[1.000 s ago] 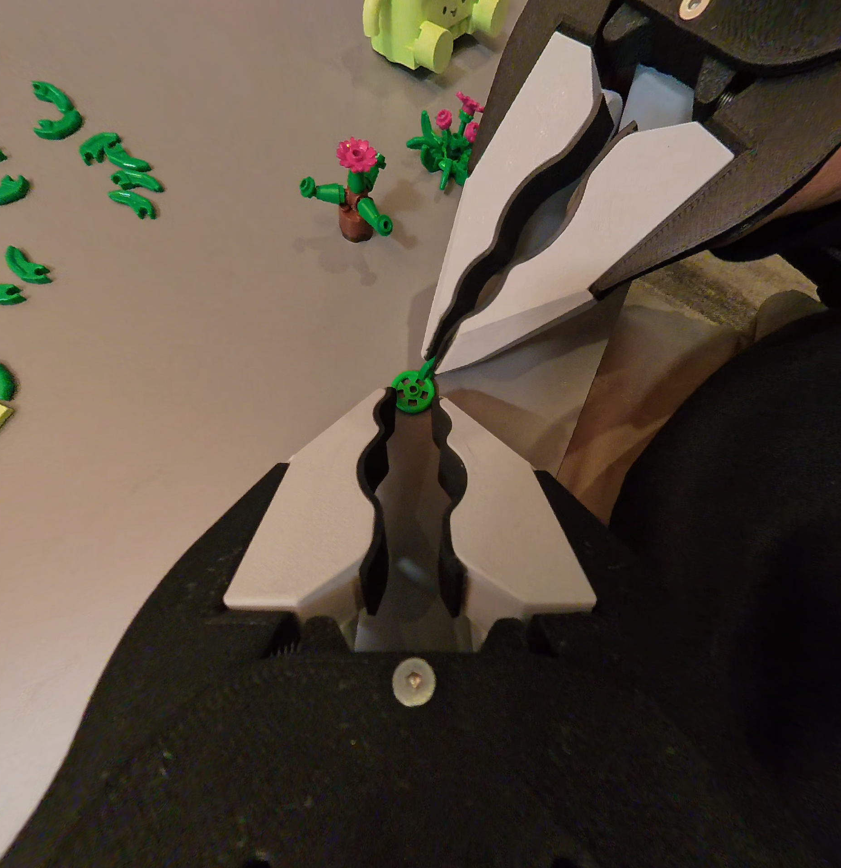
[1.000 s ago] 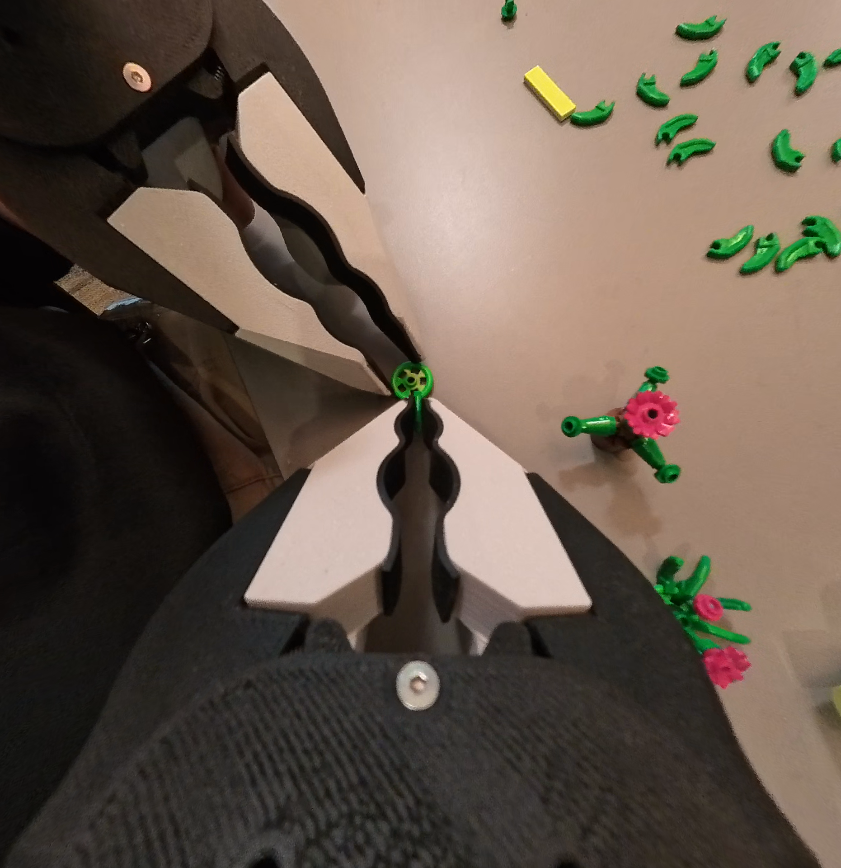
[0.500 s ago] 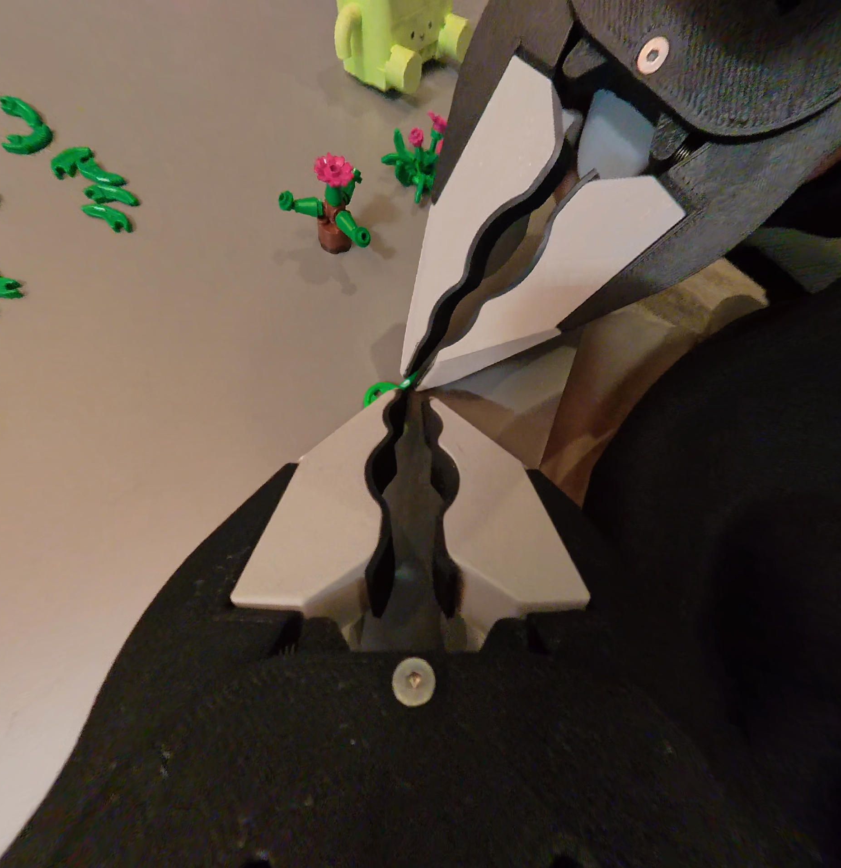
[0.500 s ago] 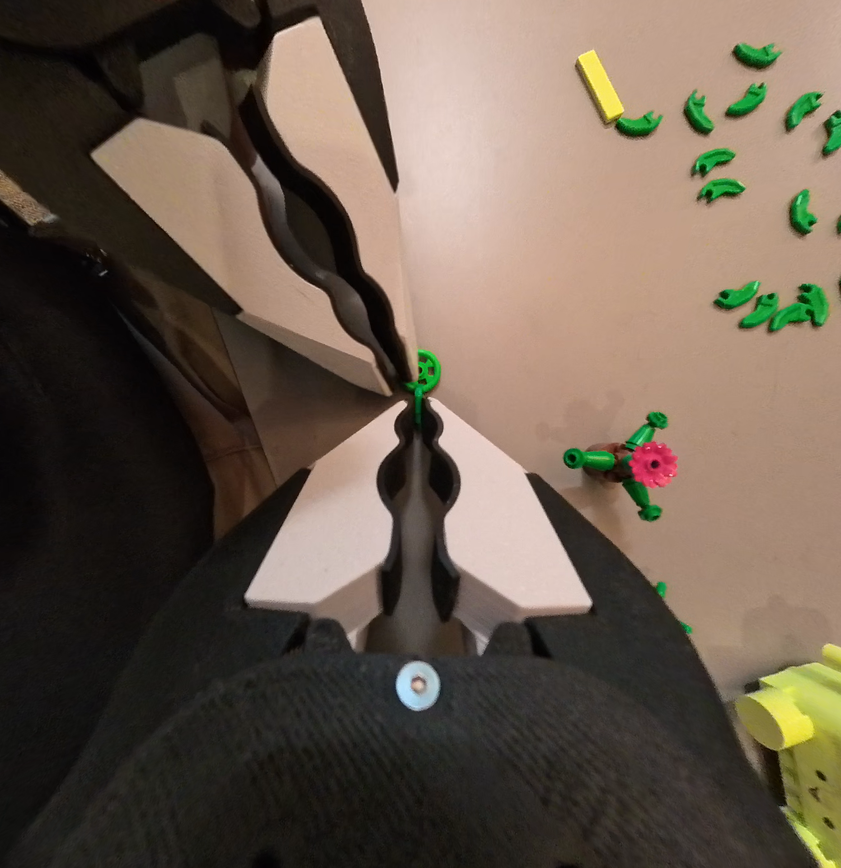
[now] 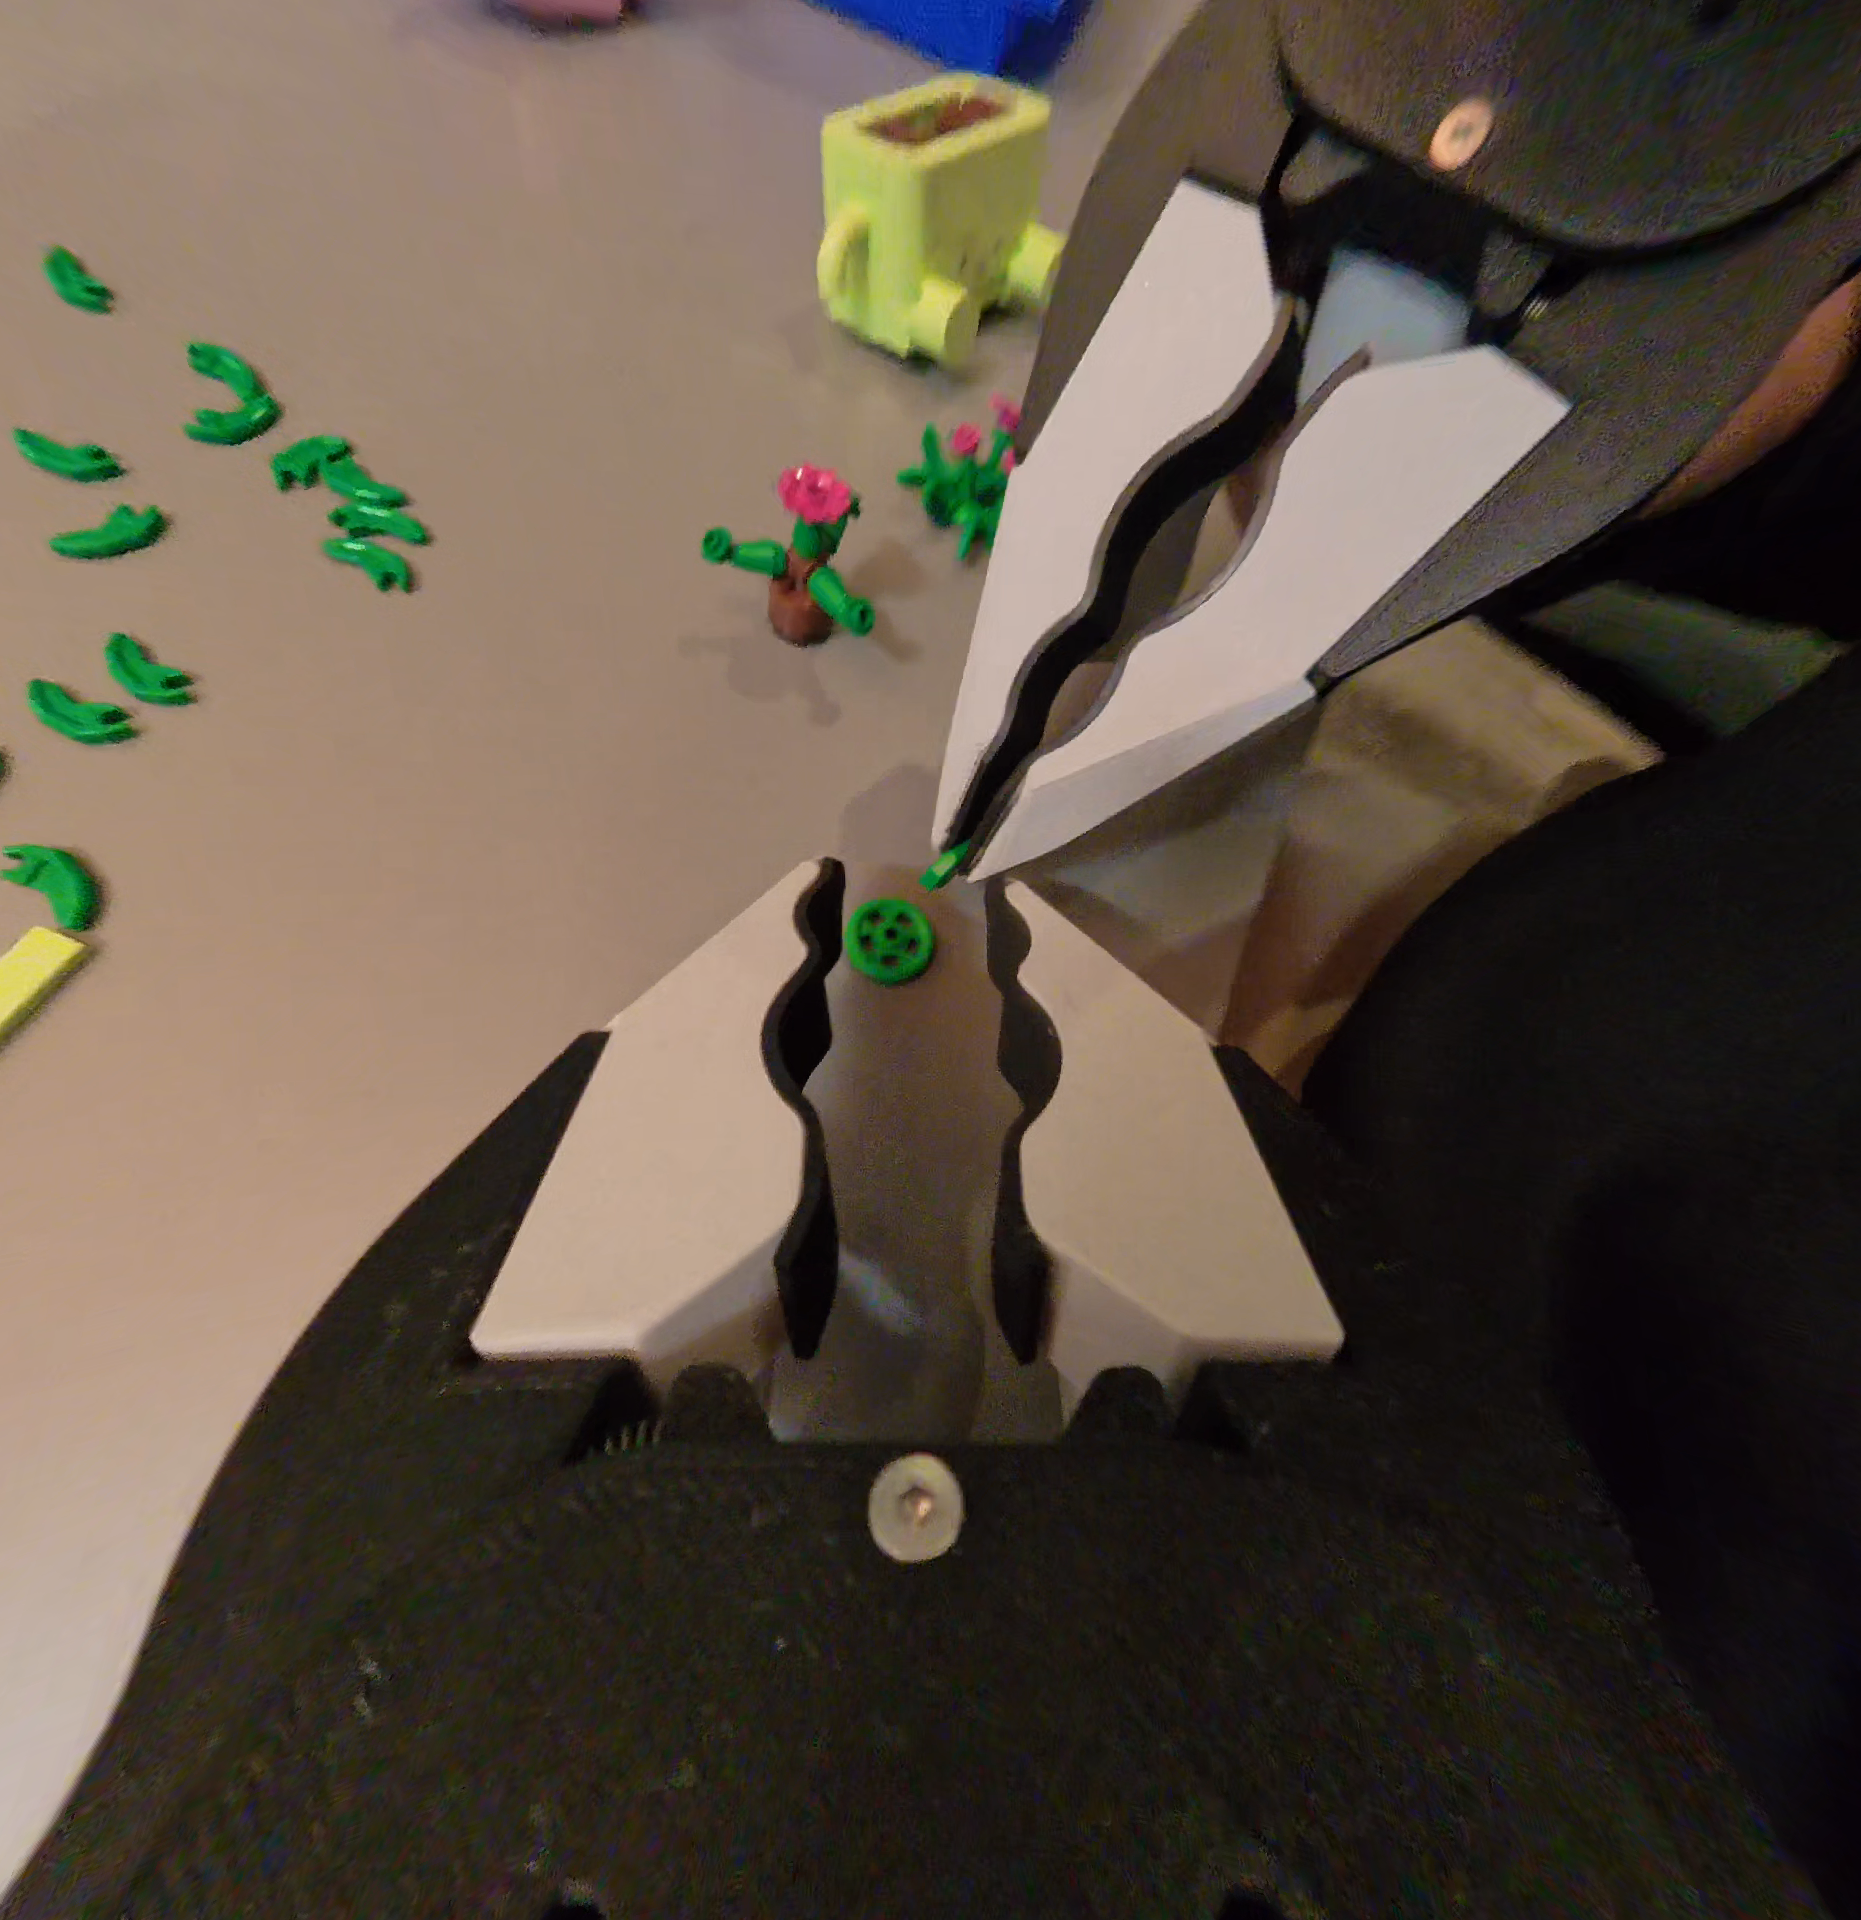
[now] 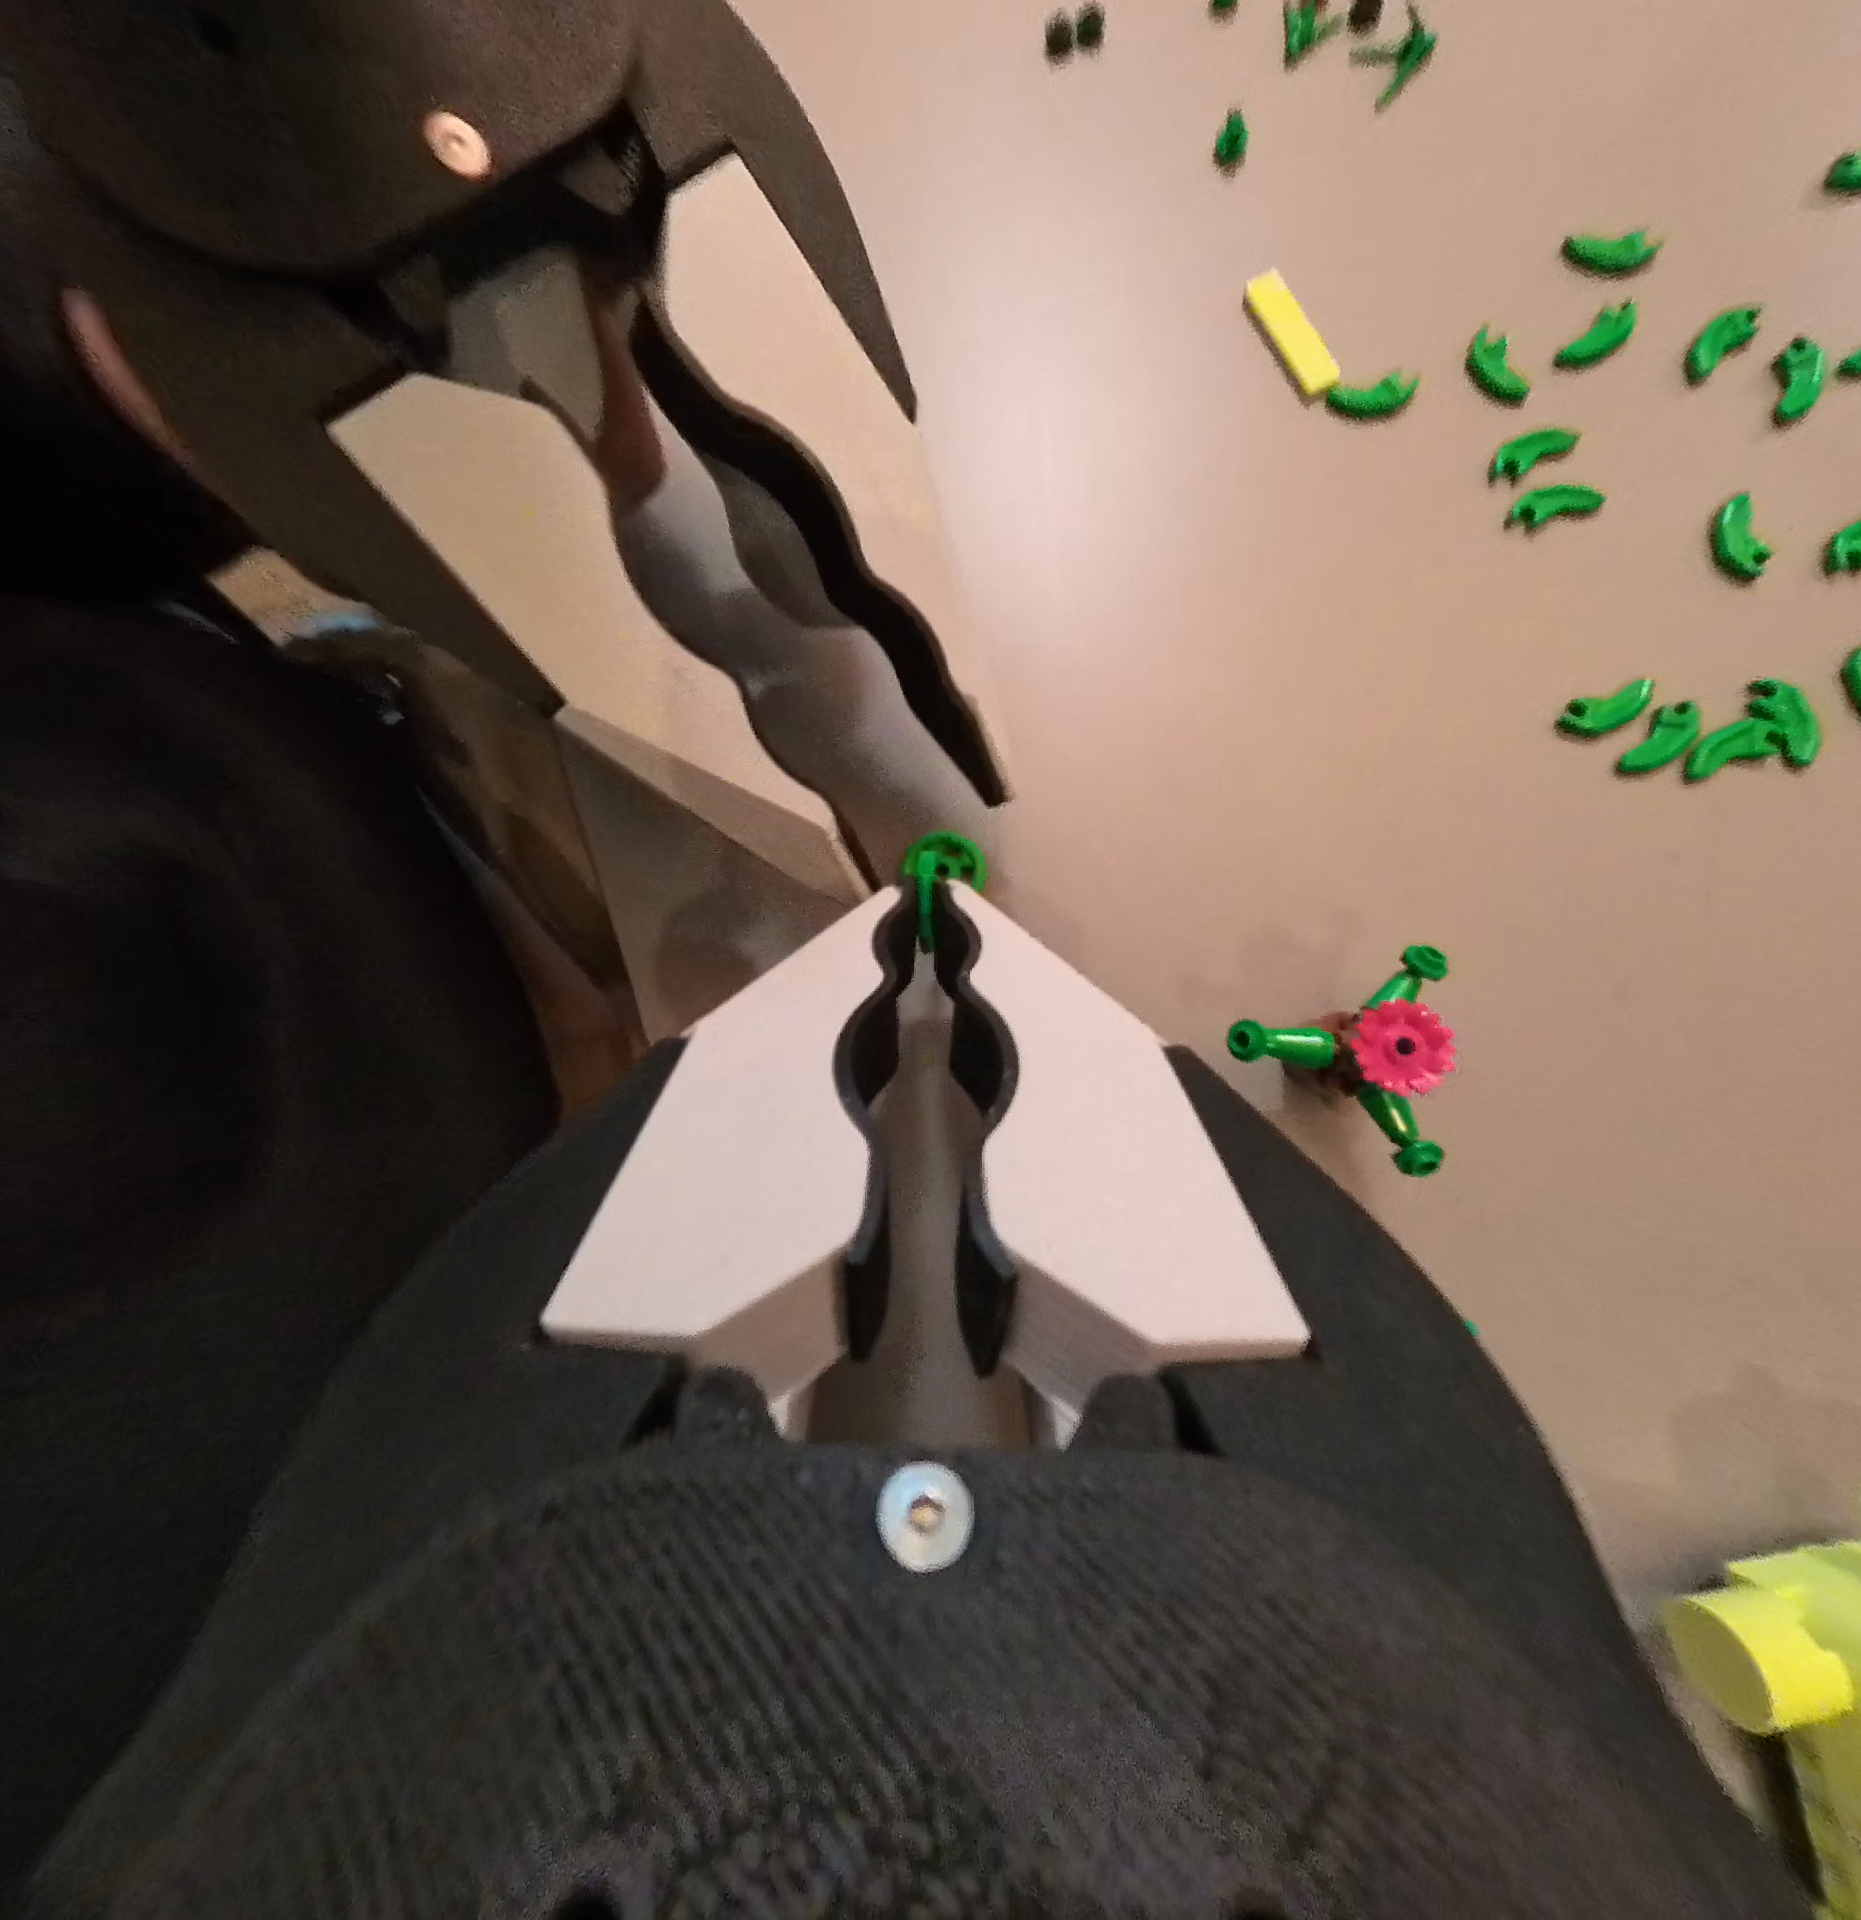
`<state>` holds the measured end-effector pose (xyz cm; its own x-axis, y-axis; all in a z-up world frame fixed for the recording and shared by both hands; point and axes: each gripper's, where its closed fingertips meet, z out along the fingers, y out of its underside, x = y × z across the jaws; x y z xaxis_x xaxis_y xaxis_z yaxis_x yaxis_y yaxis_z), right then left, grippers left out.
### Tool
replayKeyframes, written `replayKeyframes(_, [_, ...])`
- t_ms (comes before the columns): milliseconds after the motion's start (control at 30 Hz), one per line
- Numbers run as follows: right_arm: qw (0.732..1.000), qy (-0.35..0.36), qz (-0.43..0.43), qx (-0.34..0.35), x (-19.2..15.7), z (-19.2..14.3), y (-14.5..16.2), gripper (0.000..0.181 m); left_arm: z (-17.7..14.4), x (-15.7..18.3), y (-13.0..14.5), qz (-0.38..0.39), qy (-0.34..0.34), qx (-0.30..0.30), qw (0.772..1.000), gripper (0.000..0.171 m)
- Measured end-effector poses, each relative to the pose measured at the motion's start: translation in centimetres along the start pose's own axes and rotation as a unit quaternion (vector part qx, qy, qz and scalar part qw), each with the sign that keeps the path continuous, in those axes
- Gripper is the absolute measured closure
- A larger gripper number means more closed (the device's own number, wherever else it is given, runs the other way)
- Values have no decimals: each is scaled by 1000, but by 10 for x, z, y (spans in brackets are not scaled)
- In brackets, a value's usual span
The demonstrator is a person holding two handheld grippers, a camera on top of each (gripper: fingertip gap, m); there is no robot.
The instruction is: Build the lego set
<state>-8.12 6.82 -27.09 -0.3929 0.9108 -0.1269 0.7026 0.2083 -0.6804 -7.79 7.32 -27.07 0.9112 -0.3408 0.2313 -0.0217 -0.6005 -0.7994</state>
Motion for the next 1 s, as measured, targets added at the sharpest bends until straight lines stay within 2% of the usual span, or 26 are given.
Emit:
replayKeyframes(100, [999, -6, -8, 44, -3, -10, -10, 180, -6, 10, -10, -48, 69, 40, 996, 158])
replayKeyframes(200, [997, -13, -19, 80, -8, -20, -16, 180, -13, 18, -19, -43, 101, 71, 991, 162])
replayKeyframes(400, [985, -88, 57, 136, -18, -37, -24, 181, -22, 31, -31, -24, 134, 111, 985, 169])
replayKeyframes(600, [968, -144, 113, 174, -25, -48, -32, 181, -34, 40, -41, -64, 197, 142, 968, 170])
replayKeyframes(767, [960, -141, 129, 206, -23, -52, -38, 179, -37, 39, -47, -86, 208, 160, 961, 171])
replayKeyframes(1000, [944, -169, 176, 225, -23, -50, -38, 179, -37, 39, -44, -98, 220, 151, 959, 171])
